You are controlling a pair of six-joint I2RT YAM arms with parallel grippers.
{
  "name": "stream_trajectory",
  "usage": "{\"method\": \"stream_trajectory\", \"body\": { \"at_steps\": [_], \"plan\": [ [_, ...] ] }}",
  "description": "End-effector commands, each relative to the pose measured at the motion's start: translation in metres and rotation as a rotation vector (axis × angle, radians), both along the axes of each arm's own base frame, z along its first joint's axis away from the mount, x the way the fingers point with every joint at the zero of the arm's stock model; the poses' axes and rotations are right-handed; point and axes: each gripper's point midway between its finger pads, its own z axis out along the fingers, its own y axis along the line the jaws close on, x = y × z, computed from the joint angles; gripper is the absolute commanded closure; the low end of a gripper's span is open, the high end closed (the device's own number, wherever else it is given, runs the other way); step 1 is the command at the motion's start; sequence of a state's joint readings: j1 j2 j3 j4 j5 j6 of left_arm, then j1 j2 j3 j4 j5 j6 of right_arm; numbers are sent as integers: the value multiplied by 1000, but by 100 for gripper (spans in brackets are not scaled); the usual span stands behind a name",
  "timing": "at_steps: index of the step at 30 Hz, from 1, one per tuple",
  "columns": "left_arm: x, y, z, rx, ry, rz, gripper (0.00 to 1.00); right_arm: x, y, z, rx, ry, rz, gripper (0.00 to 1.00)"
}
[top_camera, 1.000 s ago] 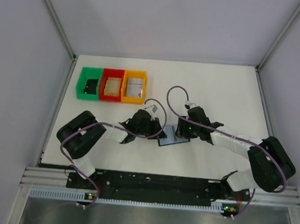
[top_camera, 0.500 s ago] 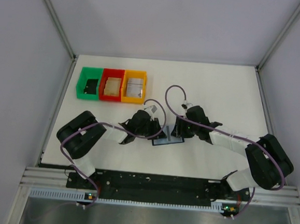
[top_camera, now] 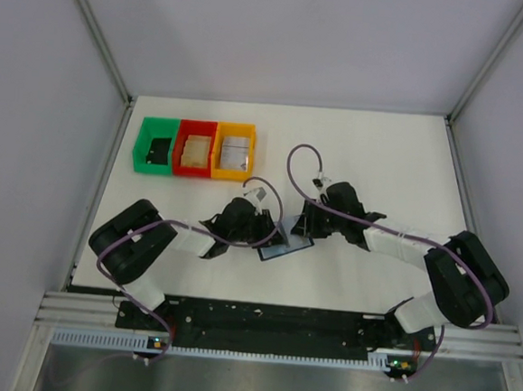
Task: Take the credit cards out of the card holder
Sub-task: Remove the credit card from the card holder.
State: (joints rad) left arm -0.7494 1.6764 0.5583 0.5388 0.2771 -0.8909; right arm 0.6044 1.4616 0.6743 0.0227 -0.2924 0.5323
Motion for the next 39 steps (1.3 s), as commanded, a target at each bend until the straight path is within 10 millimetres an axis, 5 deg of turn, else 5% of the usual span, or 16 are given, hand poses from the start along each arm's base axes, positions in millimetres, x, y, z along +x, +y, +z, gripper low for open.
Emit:
{"method": "stream_trajectory", "body": {
  "at_steps": [1,9,18,24,27,31,35,39],
  "plan": [
    [7,3,39,-81,-108,58,68,7,30,29,137,-36,70,66],
    [3,34,41,-96,-131,190,70,4,49,47,233,-34,142,67],
    [4,84,9,7,-68,390,81,-2,73,70,321,-41,237,68],
    [0,87,5,-8,-43,401,82,-7,94,68,326,-24,285,69],
    [0,82,14,-42,-66,373,83,5,82,63,249,-63,195,69],
    [2,68,30,-36,-102,286,82,22,40,41,7,-97,41,61],
    [4,65,24,-8,-88,275,82,23,7,17,-135,-65,-43,55],
    [-1,63,11,10,-44,256,82,19,-3,5,-164,-41,-67,54]
  ]
}}
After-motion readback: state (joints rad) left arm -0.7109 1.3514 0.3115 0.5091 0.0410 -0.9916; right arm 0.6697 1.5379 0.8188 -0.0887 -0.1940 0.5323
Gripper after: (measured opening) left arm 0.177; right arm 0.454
